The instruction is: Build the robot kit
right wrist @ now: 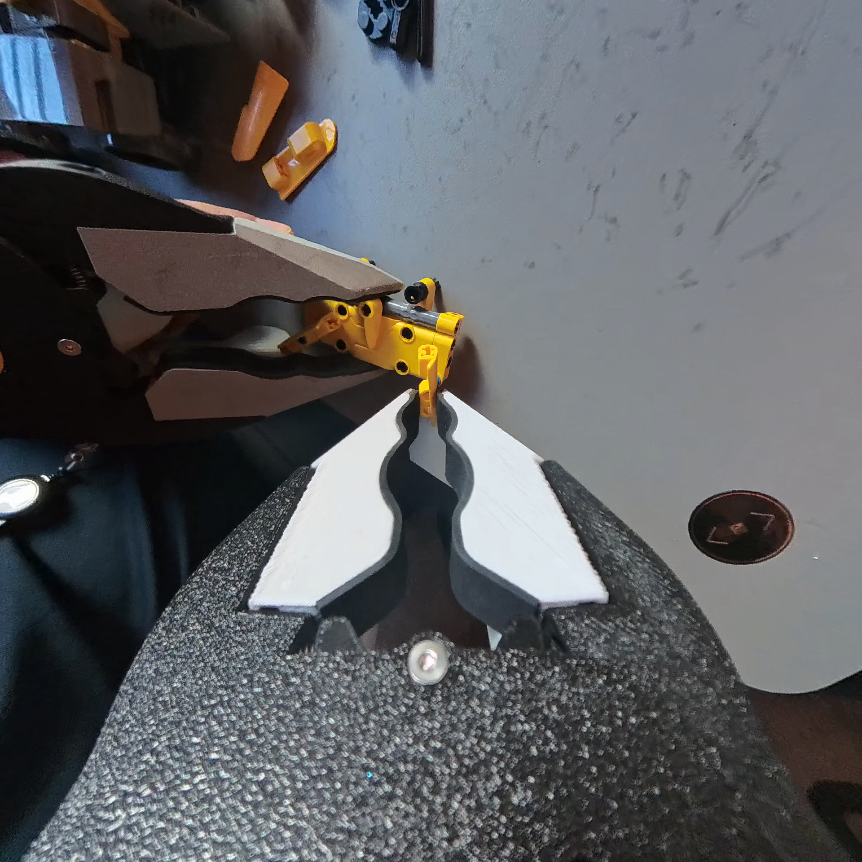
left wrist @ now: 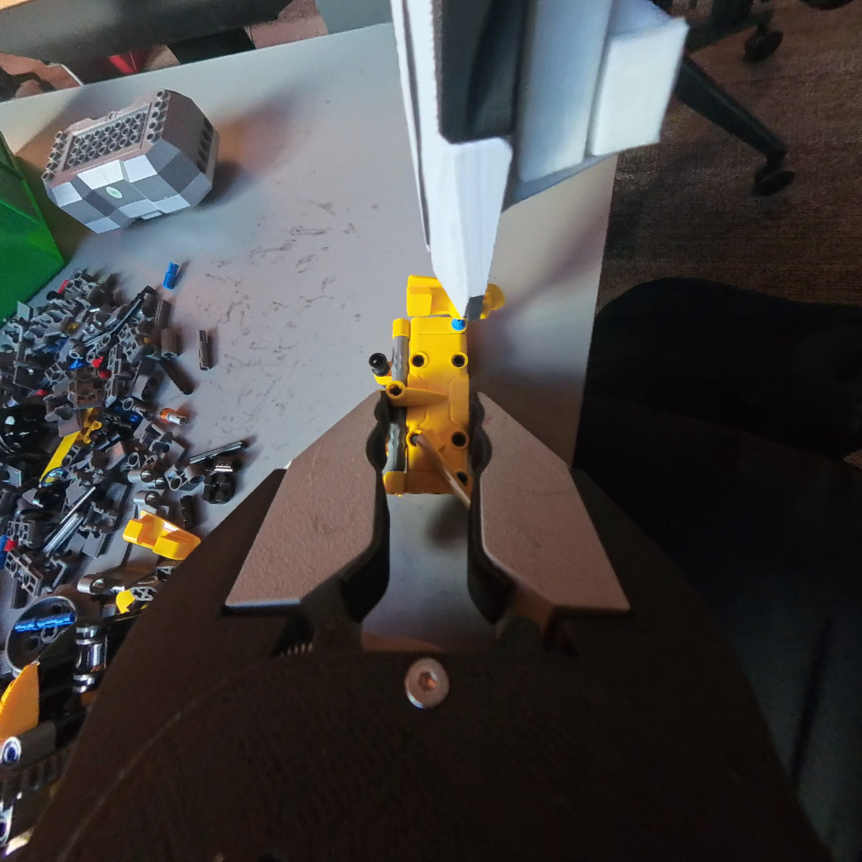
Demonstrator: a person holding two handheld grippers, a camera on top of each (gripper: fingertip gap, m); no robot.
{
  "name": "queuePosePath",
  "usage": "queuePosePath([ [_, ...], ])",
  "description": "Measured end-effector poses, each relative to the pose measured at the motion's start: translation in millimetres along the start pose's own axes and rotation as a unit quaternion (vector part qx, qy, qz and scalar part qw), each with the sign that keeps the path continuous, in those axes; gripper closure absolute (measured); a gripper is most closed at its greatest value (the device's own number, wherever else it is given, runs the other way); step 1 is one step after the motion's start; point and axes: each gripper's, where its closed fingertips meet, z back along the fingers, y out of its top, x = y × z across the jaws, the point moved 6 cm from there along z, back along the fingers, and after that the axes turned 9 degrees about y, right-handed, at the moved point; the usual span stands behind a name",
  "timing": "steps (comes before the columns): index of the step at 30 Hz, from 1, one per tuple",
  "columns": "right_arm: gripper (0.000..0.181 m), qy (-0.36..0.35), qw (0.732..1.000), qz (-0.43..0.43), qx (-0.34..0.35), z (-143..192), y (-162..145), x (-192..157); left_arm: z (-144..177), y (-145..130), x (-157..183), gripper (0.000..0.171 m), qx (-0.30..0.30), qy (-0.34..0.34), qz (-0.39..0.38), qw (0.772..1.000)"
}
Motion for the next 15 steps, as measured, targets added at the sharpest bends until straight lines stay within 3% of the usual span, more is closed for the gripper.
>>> queuePosePath([
  [10, 0.175, 0.094, 0.984, -0.087, -0.122, -1, 17, 12, 0, 0, 0, 0.141, -0.002, 0.005, 0.001, 1.0],
  [15, 0.175, 0.038, 0.987, -0.076, -0.135, -2, 19, 5, 0, 0, 0, 0.141, -0.005, 0.006, 0.009, 1.0],
])
